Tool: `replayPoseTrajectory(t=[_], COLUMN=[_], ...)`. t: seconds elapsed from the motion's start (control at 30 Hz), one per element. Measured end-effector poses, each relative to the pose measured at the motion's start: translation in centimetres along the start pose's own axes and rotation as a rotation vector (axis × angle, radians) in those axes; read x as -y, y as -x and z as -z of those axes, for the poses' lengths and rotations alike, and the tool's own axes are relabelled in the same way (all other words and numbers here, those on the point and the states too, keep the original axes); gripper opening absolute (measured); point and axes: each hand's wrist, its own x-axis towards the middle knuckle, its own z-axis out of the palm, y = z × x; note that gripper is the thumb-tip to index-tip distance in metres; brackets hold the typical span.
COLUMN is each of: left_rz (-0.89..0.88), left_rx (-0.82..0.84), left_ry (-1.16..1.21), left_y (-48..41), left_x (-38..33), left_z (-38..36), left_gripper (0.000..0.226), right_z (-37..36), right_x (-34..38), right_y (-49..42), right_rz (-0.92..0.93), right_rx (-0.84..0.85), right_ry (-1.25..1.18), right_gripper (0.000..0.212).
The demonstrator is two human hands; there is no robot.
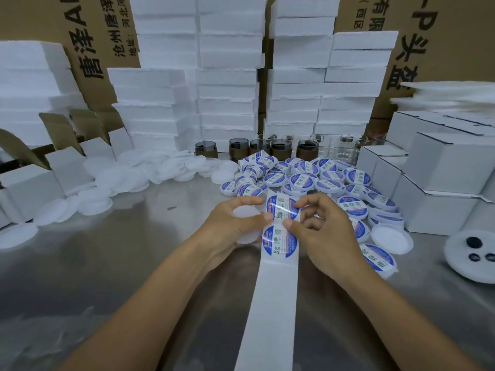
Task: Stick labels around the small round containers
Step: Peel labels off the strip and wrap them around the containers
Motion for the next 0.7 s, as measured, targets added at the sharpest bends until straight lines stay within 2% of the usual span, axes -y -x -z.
replayPoseTrajectory(t=[0.07,0.17,0.27,0.47,0.57,0.7], left_rz=[0.007,0.014,0.023,0.084,0.098,0.093], left_rx=[0.004,-0.023,-0.037,-0.011,0.014,0.030], left_ry=[-0.042,-0.017,0.004,0.009,-0.038,-0.073], left_y=[0.0,-0.2,-0.2,0.3,0.6,0.9], left_x=[0.2,0.1,0.0,-0.4,-0.5,-0.6], left_z=[0.1,0.2,0.2,-0.1,-0.2,-0.3], left_gripper=[0.033,0.026,0.023,0.036,0.052,0.051], right_z=[-0.2,-0.2,0.2,0.9,0.9,0.5], right_x=[-0.2,-0.6,-0.8,-0.9,-1.0,-0.9], right_y=[0.1,0.2,0.1,-0.2,-0.2,0.0], right_rz=[0.031,0.232,0.369,0.438,0.465,0.487], right_rx=[-0.038,-0.108,-0.074,0.014,0.022,0.018], right_ry=[0.067,0.324,0.457,0.605,0.628,0.636], right_gripper=[0.025,0.029,0.027,0.043,0.041,0.034])
